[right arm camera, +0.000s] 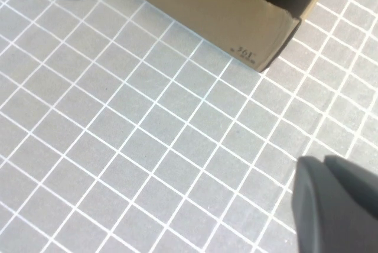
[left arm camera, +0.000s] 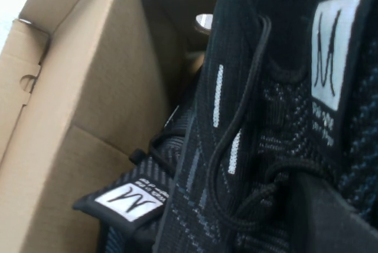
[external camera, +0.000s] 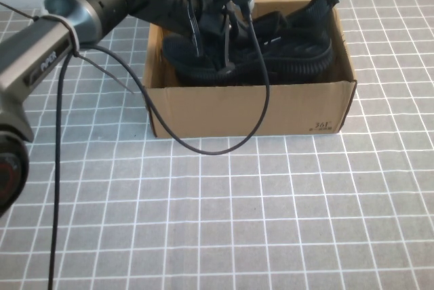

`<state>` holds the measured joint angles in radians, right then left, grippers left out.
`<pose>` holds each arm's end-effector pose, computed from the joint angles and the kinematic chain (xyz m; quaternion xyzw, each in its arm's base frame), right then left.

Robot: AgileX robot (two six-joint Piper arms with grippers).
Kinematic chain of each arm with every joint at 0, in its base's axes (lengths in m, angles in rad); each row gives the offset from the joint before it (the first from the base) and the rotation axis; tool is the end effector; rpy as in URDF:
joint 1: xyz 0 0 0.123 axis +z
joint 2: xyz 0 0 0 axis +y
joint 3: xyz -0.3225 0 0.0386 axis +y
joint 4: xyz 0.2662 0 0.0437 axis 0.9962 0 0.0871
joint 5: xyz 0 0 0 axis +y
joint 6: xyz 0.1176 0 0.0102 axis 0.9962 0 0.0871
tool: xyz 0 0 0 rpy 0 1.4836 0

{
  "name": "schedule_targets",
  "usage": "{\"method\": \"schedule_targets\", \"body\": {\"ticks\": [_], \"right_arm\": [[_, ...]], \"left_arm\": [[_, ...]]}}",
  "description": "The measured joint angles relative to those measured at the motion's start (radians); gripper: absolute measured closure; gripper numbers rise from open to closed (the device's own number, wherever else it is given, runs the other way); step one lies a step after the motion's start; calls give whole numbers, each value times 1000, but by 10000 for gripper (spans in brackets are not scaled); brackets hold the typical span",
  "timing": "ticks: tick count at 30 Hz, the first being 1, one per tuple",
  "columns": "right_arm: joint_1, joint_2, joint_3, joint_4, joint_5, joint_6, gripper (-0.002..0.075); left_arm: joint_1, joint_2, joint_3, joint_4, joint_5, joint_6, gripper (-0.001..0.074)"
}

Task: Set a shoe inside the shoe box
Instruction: Place the shoe in the shoe box

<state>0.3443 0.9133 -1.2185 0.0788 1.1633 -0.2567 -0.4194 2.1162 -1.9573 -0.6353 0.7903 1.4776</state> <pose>0.1465 0.0616 0.4415 -0.2721 0.8792 0.0564 0.3870 0.4802 -0.2686 0.3064 0.6487 0.6242 -0.0791 0.4281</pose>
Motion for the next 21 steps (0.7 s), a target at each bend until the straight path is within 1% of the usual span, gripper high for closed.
{"method": "schedule_targets", "body": {"ticks": [9, 21], "right_arm": [[0, -2, 6, 2, -33, 2, 742], [0, -2, 6, 8, -45, 2, 742]], "left_arm": [[0, 50, 0, -4, 0, 1, 714], [0, 63, 0, -8, 18, 1, 714]]}}
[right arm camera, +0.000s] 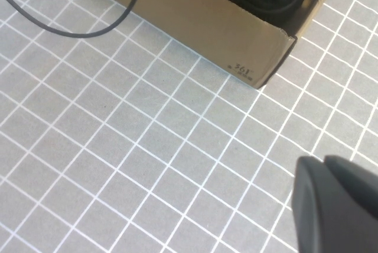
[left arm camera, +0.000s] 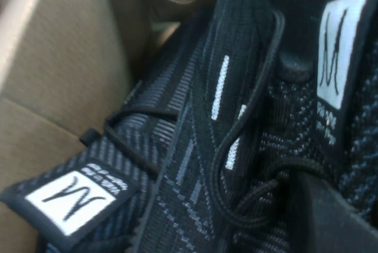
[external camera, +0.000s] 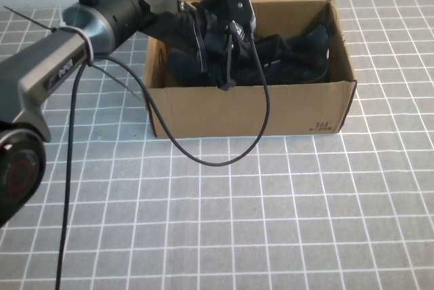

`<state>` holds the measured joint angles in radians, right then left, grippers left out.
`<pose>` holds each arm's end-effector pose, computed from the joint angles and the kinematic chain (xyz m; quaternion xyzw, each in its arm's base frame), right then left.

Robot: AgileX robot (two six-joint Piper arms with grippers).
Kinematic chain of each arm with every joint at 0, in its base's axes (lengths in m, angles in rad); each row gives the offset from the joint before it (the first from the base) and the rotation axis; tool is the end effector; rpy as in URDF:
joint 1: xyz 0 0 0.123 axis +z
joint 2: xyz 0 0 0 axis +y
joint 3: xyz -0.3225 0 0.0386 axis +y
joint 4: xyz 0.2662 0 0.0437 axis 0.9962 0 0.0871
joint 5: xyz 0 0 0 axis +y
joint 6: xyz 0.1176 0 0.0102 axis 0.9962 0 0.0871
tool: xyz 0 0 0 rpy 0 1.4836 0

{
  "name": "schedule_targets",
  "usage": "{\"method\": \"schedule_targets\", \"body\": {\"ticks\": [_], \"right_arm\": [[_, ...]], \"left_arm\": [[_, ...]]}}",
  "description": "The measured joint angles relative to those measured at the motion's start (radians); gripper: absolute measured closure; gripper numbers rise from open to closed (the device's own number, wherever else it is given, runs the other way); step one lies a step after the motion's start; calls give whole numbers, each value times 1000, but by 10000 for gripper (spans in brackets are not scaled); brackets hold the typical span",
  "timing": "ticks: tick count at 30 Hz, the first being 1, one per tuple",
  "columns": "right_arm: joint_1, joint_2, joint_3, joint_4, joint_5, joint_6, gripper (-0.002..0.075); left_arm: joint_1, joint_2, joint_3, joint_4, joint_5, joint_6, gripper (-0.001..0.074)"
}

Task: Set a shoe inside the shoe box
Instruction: Place the shoe in the shoe box

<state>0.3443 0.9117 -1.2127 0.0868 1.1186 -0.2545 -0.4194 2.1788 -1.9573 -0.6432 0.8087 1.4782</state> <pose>0.1494 0.0634 0.4438 -0.2677 0.8720 0.0616 0.4052 0.4876 -0.2735 0.2711 0.6536 0.6371 -0.0979 0.3967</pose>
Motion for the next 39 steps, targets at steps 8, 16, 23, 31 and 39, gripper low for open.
{"method": "schedule_targets", "body": {"ticks": [8, 16, 23, 31, 39], "right_arm": [[0, 0, 0, 2, 0, 2, 742], [0, 0, 0, 7, -2, 2, 742], [0, 0, 0, 7, -4, 2, 742], [0, 0, 46, 10, -31, 2, 742], [0, 0, 54, 10, -39, 2, 742]], "left_arm": [[0, 41, 0, -10, 23, 0, 715], [1, 72, -2, -48, 27, 0, 715], [1, 65, -4, -50, 70, 0, 715], [1, 21, -12, -46, 135, 0, 715], [1, 27, -25, -48, 148, 0, 715]]}}
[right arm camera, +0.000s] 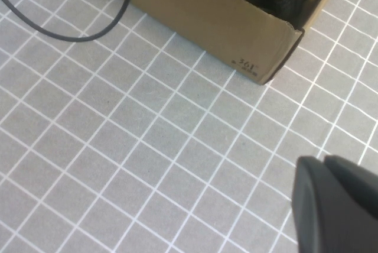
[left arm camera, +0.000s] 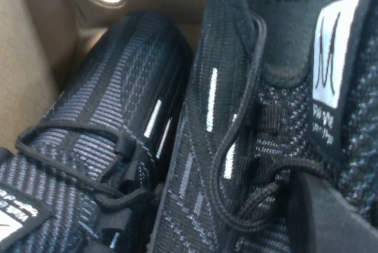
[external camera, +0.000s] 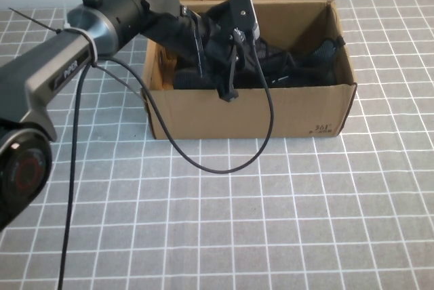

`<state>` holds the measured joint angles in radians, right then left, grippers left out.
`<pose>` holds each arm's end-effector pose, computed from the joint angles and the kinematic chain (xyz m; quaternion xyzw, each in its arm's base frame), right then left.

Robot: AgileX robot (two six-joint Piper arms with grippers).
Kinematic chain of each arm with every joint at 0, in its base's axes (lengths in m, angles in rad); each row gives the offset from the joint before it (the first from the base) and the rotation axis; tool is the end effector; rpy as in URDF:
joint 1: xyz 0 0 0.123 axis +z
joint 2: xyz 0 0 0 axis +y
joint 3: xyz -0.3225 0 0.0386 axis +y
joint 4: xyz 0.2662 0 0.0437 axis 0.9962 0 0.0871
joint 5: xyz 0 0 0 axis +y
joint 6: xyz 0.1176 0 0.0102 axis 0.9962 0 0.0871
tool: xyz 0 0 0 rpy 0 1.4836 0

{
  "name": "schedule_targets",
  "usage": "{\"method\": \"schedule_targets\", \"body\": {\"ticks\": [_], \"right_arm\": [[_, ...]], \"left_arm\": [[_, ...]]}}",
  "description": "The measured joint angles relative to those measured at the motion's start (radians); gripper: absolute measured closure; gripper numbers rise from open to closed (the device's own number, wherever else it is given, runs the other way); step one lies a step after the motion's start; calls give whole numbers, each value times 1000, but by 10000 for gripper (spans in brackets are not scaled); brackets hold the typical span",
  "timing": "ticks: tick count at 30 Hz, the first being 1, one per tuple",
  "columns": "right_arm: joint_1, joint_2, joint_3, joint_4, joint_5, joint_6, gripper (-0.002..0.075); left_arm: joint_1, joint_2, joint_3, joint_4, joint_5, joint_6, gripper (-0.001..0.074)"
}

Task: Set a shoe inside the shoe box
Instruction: Place the shoe in the shoe box

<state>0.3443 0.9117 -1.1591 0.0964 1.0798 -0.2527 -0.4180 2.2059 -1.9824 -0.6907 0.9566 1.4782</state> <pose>0.1538 0.0658 0.4295 -0.2655 0.8756 0.0663 0.3981 0.4767 -0.2790 0.2604 0.6703 0.6340 -0.1591 0.3514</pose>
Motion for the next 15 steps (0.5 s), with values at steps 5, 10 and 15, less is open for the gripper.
{"method": "schedule_targets", "body": {"ticks": [5, 10, 15], "right_arm": [[0, 0, 0, 2, -4, 0, 742], [0, 0, 0, 4, -4, 0, 742], [0, 0, 0, 8, -4, 0, 742]], "left_arm": [[0, 36, -1, 0, -19, 0, 715], [0, 54, -3, 2, -36, 0, 715], [0, 54, -3, 2, -42, -11, 693]]}}
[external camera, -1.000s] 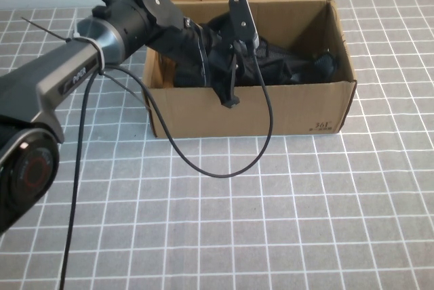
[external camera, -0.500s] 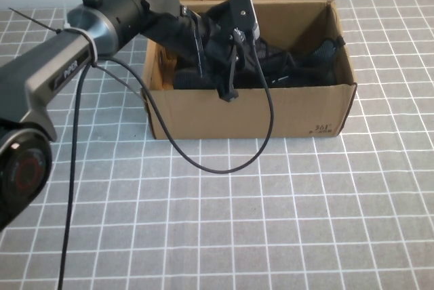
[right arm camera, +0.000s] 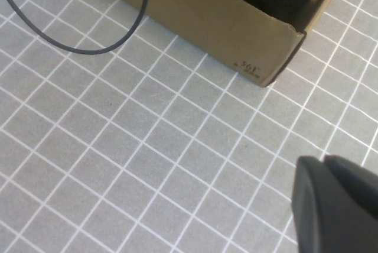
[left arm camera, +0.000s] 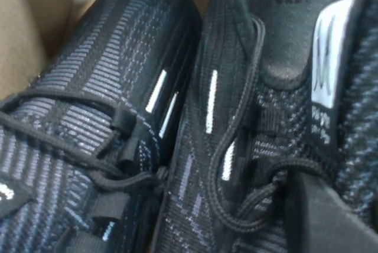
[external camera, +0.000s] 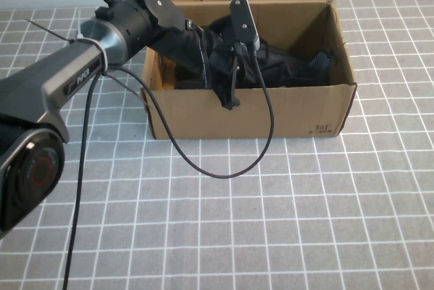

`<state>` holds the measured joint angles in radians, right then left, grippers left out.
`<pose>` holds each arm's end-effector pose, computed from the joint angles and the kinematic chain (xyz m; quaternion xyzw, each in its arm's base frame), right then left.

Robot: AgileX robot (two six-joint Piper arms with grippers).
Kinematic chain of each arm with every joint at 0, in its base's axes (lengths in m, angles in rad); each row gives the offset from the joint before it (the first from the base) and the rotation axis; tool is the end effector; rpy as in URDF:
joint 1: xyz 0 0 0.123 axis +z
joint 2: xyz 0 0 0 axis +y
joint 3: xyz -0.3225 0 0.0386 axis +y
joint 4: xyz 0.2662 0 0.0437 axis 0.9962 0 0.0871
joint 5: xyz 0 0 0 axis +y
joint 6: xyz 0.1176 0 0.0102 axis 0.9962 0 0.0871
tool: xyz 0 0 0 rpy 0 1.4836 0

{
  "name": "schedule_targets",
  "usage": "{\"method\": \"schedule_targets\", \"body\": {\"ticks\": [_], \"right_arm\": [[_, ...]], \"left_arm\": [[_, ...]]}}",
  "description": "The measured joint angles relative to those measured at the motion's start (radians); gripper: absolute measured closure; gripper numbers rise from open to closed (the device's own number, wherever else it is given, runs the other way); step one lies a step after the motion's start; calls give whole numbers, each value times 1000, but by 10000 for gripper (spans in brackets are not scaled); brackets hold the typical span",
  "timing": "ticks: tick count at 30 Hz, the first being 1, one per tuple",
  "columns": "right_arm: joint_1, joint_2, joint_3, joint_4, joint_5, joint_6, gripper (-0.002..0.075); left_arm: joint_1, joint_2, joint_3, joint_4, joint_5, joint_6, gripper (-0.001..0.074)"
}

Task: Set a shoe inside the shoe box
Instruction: Place the shoe in the shoe box

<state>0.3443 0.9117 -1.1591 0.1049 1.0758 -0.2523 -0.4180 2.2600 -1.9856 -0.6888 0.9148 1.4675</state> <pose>0.1538 0.0667 0.4299 -0.2646 0.8748 0.0707 0.3996 0.4878 -0.2818 0.2329 0.6597 0.6497 -0.1571 0.3435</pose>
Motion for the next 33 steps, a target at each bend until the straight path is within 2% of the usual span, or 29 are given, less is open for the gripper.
{"method": "schedule_targets", "body": {"ticks": [2, 9, 12, 17, 19, 21, 23, 27, 30, 33], "right_arm": [[0, 0, 0, 0, 0, 0, 742], [0, 0, 0, 0, -2, 0, 742], [0, 0, 0, 0, -2, 0, 742], [0, 0, 0, 2, -2, 2, 742], [0, 0, 0, 6, -2, 4, 742], [0, 0, 0, 21, -2, 4, 742], [0, -5, 0, 36, -2, 4, 742], [0, -36, 0, 47, -2, 38, 742], [0, -73, 0, 47, 12, 61, 742], [0, -129, 0, 47, 41, 95, 742]], "left_arm": [[0, 0, 0, 0, -2, -7, 640], [0, -44, 0, 1, -70, -108, 372], [0, -96, -2, 20, -104, -202, 321], [0, -196, -2, 85, -101, -340, 302], [0, -242, -2, 116, -92, -418, 309], [0, -290, -2, 145, -82, -528, 351], [0, -335, -2, 168, -71, -619, 437], [0, -431, -2, 218, -32, -682, 655], [0, -503, -2, 248, 10, -749, 712], [0, -572, -2, 294, 41, -820, 728]]}}
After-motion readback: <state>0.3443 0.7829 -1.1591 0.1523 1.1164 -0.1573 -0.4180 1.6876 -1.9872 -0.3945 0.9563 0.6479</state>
